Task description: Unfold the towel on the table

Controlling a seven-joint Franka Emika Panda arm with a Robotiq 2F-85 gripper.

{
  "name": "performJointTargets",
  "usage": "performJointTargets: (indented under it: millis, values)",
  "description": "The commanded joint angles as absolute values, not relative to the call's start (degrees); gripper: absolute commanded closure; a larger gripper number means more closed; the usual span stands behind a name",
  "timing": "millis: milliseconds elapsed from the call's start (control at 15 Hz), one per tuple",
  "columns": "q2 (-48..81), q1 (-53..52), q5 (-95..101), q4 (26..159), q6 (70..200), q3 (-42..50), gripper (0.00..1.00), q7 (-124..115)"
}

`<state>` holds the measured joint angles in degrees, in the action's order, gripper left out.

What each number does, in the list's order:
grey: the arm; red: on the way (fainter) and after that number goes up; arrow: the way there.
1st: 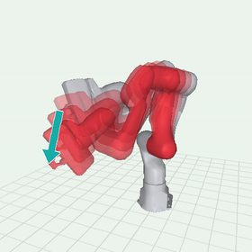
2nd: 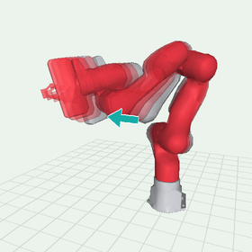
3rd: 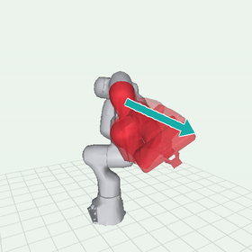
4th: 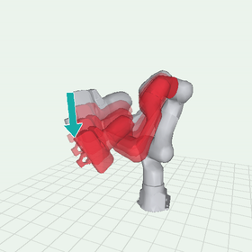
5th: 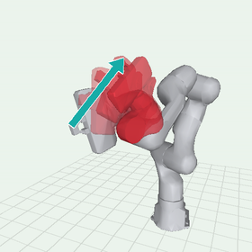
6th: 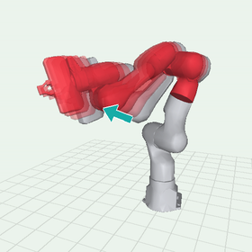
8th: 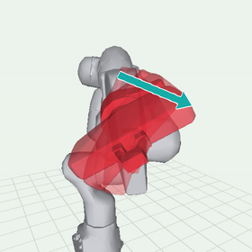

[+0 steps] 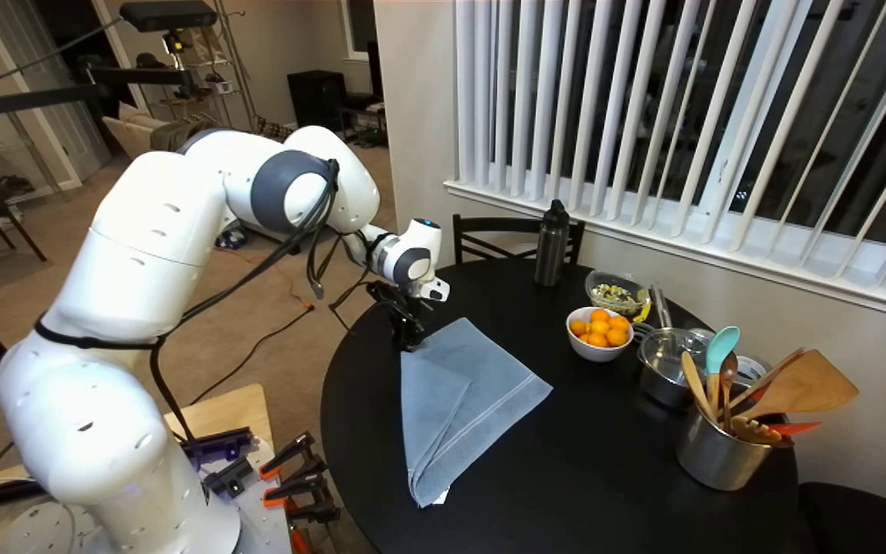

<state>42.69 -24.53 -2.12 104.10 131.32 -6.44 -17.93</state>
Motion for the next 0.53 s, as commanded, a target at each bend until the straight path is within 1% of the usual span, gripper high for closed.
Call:
performJointTargets:
  millis: [0, 133, 200, 467]
  values:
    - [41.7, -25.3, 0.9, 103.4, 128.8, -6.0, 0.16, -18.8]
    - [40.5, -25.3, 2.6, 104.0, 128.2, -5.7, 0.03, -18.1]
    - [39.4, -25.4, 3.8, 104.7, 128.0, -5.4, 0.01, -18.3]
    - [36.8, -24.4, 8.0, 105.9, 128.7, -5.5, 0.0, -15.3]
